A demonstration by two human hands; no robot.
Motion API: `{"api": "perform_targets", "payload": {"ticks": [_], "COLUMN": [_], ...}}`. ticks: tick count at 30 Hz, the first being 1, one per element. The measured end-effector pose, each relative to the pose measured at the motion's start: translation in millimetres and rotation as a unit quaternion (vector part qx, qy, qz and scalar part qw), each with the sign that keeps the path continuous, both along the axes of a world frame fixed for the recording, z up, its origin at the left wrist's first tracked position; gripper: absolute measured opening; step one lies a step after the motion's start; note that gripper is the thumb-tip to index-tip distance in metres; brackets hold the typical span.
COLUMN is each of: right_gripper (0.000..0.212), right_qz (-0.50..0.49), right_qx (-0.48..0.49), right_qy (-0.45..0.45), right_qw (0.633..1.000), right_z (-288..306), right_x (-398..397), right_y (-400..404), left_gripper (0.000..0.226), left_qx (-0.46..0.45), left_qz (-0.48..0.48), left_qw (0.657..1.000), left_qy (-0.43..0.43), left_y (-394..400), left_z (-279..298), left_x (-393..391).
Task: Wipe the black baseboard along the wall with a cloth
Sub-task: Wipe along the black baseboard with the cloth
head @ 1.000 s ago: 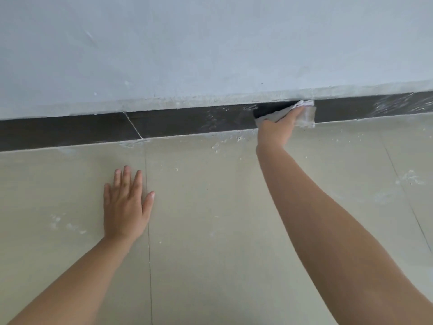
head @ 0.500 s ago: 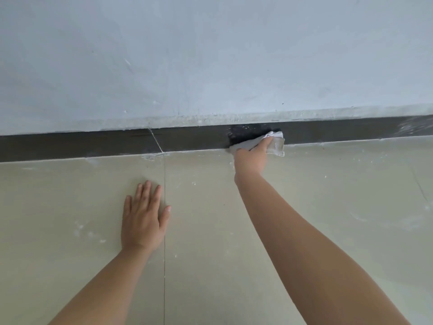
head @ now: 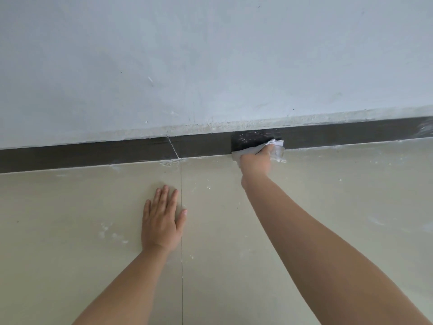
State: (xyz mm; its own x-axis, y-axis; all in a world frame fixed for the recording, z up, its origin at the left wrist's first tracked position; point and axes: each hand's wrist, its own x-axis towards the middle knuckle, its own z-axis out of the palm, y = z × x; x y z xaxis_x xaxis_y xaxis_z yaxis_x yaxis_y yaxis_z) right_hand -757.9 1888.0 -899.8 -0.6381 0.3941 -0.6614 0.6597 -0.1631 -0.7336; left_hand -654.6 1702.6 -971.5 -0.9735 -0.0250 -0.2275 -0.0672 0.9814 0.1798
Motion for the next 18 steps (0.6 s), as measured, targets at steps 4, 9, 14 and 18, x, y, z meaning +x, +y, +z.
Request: {"api": "perform_targets", "payload": {"ticks": [4, 9, 14, 18], "right_gripper": [0.067, 0.083, 0.086, 0.082], "right_qz": [-0.01, -0.025, -0.012, 0.027], "right_qx": [-0.009, 0.018, 0.038, 0.05], "right_qy": [0.034, 0.054, 0.09, 0.084], "right_qw": [0.999, 0.998, 0.995, 0.995], "right_z": [0.5, 8.2, 19.6, 20.3], "right_x": [2.1, -1.5, -1.6, 3.1], "right_y": [-12.2, -4.1, -18.5, -36.6], "left_gripper": [0.086, 0.083, 0.086, 0.087], "left_qx": [0.001, 0.012, -0.006, -0.009], "left_qz": [0.004, 0.008, 0.007, 0.005], "left_qw": [1.0, 1.0, 1.0, 1.0], "left_qy": [0.004, 0.015, 0.005, 0.002], "left_y": [0.1, 2.0, 1.6, 2.2], "left_z": [-0.7, 0.5, 0.2, 0.4], "left_x": [-0.1, -0.6, -0.5, -1.0]}}
